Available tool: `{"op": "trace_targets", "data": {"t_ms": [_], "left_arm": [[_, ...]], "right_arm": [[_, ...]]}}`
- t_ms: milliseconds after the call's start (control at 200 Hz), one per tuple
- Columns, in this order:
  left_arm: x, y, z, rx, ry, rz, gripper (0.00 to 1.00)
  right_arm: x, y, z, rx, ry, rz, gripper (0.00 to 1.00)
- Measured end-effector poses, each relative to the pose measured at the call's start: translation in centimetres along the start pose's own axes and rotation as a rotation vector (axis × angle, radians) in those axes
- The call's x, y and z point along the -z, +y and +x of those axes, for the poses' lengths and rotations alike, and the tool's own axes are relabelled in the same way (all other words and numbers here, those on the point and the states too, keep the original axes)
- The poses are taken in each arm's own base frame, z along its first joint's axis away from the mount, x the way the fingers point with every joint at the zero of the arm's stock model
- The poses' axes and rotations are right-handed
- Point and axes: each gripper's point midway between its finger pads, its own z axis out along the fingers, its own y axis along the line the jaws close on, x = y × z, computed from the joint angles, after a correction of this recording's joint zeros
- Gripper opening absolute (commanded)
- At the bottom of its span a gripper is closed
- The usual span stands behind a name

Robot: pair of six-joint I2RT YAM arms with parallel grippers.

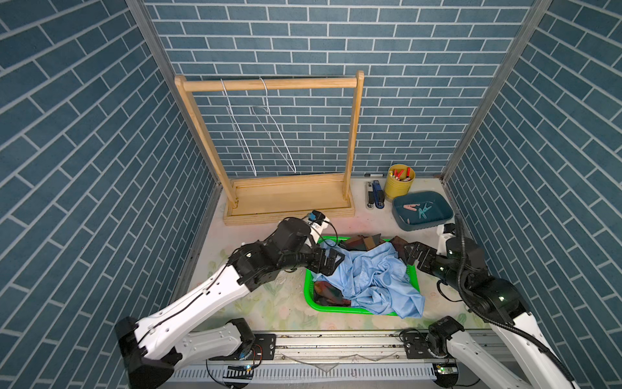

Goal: Remove the clothespins securing long-sleeve shirts to the hanger
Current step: Reset both arms

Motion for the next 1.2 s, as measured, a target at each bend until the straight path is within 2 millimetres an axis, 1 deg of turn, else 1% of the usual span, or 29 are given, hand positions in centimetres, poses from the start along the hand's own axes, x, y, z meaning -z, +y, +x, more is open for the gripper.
{"op": "trace_targets", "data": {"t_ms": [80, 150, 240, 315, 380, 395, 425, 440, 450, 455, 510, 540, 580, 620, 670, 700, 725, 760, 820, 875, 920, 980, 1095, 1150, 1200], "left_arm": [[2.8, 1.3, -1.5, 0.012, -0.077, -0.037, 1.00], [4.4, 2.8, -2.1, 0.022, -0.123, -0.101, 1.00], [6.2, 6.0, -2.7, 0.008, -0.187, -0.268, 1.00], [7.6, 9.8, -3.3, -0.023, -0.265, -0.464, 1.00], [8.3, 13.7, -2.9, -0.044, -0.309, -0.638, 1.00], [8.4, 15.1, -2.7, -0.042, -0.313, -0.691, 1.00], [8.4, 16.8, -2.1, -0.039, -0.312, -0.756, 1.00], [8.4, 18.1, -1.7, -0.032, -0.305, -0.801, 1.00], [8.4, 18.6, -1.4, -0.030, -0.301, -0.814, 1.00], [8.4, 19.2, -1.3, -0.024, -0.299, -0.832, 1.00], [8.5, 22.7, 0.3, 0.017, -0.266, -0.936, 1.00], [8.5, 25.0, 1.4, 0.055, -0.239, -0.994, 1.00], [8.6, 27.5, 2.7, 0.101, -0.205, -1.057, 1.00], [8.7, 29.7, 3.9, 0.140, -0.182, -1.111, 1.00], [8.3, 31.7, 5.1, 0.156, -0.161, -1.149, 1.00], [7.8, 32.5, 5.9, 0.154, -0.152, -1.159, 1.00], [7.3, 33.1, 6.5, 0.148, -0.142, -1.164, 1.00], [6.7, 33.7, 7.3, 0.137, -0.137, -1.165, 1.00], [5.7, 34.4, 8.5, 0.110, -0.147, -1.164, 1.00], [5.4, 34.9, 9.4, 0.093, -0.168, -1.170, 1.00], [5.4, 35.2, 9.8, 0.085, -0.189, -1.173, 1.00], [5.6, 35.6, 9.5, 0.076, -0.226, -1.177, 1.00], [6.0, 36.0, 6.9, 0.055, -0.344, -1.164, 1.00], [5.7, 36.3, 6.3, 0.049, -0.373, -1.149, 1.00], [5.1, 36.7, 6.2, 0.044, -0.375, -1.142, 1.00]], "right_arm": [[1.8, 0.4, -2.1, 0.050, -0.066, 0.006, 0.99], [2.8, 0.2, -3.7, 0.083, -0.125, 0.039, 0.99], [3.5, -0.7, -5.4, 0.140, -0.212, 0.110, 0.99], [3.0, -1.3, -6.2, 0.215, -0.283, 0.144, 0.99], [1.3, -2.0, -5.9, 0.294, -0.321, 0.175, 0.99], [0.7, -2.3, -5.6, 0.315, -0.323, 0.186, 0.99], [-0.5, -3.0, -5.1, 0.352, -0.326, 0.211, 0.99], [-1.2, -3.4, -4.9, 0.374, -0.330, 0.228, 0.99], [-1.7, -3.7, -4.6, 0.386, -0.327, 0.238, 0.99], [-1.8, -3.8, -4.5, 0.392, -0.326, 0.242, 0.99], [-4.2, -5.4, -3.1, 0.461, -0.324, 0.289, 0.99], [-5.5, -6.2, -2.5, 0.487, -0.336, 0.304, 0.99], [-7.2, -7.8, -1.3, 0.518, -0.344, 0.332, 0.99], [-8.9, -10.0, 0.0, 0.520, -0.341, 0.371, 0.99], [-10.4, -13.0, 1.2, 0.484, -0.322, 0.426, 0.99], [-11.1, -14.5, 1.2, 0.420, -0.333, 0.454, 0.99], [-11.2, -15.2, 0.4, 0.397, -0.360, 0.478, 0.99], [-11.5, -16.0, -0.5, 0.384, -0.386, 0.507, 0.99], [-12.8, -16.9, -1.2, 0.374, -0.406, 0.526, 0.99], [-14.2, -17.9, -0.7, 0.379, -0.379, 0.544, 0.99], [-15.1, -18.4, -0.3, 0.386, -0.360, 0.551, 0.99], [-16.0, -18.7, -0.3, 0.390, -0.361, 0.549, 0.99], [-16.9, -18.8, -0.9, 0.388, -0.387, 0.543, 0.99], [-17.3, -18.6, -1.5, 0.385, -0.404, 0.538, 0.99], [-17.6, -18.4, -2.0, 0.384, -0.411, 0.533, 0.99]]}}
